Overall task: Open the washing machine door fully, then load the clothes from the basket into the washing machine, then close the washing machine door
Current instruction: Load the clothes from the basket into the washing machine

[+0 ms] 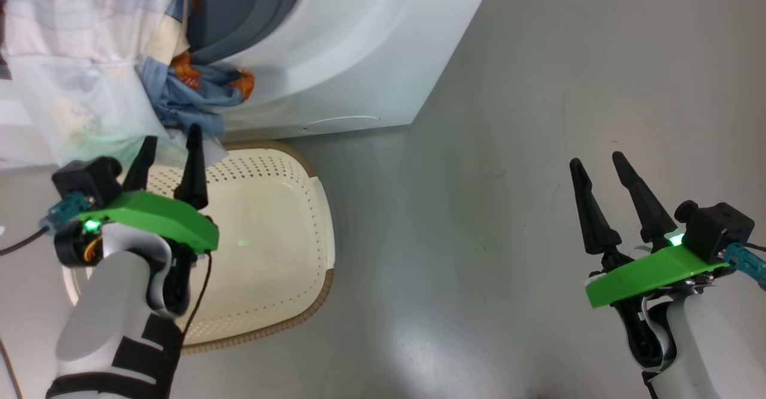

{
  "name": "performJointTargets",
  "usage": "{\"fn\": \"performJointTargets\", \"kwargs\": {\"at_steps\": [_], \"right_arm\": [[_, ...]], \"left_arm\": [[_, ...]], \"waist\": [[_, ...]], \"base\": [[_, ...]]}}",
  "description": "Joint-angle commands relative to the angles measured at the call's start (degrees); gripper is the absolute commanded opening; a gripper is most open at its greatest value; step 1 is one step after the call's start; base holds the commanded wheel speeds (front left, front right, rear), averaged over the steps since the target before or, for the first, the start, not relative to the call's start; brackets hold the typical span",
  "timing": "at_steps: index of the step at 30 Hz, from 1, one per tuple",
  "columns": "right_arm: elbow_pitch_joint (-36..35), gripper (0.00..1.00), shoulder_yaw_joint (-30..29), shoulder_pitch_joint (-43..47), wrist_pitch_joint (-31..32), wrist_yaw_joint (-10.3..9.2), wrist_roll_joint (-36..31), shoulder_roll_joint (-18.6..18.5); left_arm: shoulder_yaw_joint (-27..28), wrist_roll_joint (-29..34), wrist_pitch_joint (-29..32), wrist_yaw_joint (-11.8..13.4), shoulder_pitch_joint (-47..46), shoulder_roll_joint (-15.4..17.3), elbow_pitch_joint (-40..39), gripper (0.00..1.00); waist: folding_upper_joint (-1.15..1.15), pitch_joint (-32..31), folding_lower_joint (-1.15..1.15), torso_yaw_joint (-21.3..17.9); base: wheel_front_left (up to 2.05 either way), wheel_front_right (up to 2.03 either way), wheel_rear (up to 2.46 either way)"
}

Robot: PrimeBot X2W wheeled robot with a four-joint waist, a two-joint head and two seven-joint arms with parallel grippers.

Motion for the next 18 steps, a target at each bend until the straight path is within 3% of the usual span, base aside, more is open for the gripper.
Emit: {"fn": "performJointTargets", "kwargs": {"at_steps": [1,13,18], "right_arm": [[-1.2,1.00,1.2,0.2,-0.3,0.16,-0.3,0.1],[-1.2,1.00,1.3,-0.2,-0.3,0.16,-0.4,0.6],[-1.2,1.00,1.5,-0.6,-0.3,0.16,-0.4,0.7]], "left_arm": [[0.7,-0.8,-0.4,-0.1,-0.8,2.1,-1.5,1.00],[-1.9,-3.3,-0.4,-0.1,-3.7,3.1,-1.8,1.00],[0.6,-3.1,-0.4,-0.1,-7.1,3.6,3.3,1.00]], "waist": [[0.00,0.2,0.00,-0.1],[0.00,1.0,0.00,-0.5],[0.00,1.3,0.00,-0.6]], "base": [[0.00,0.00,0.00],[0.00,0.00,0.00],[0.00,0.00,0.00]]}}
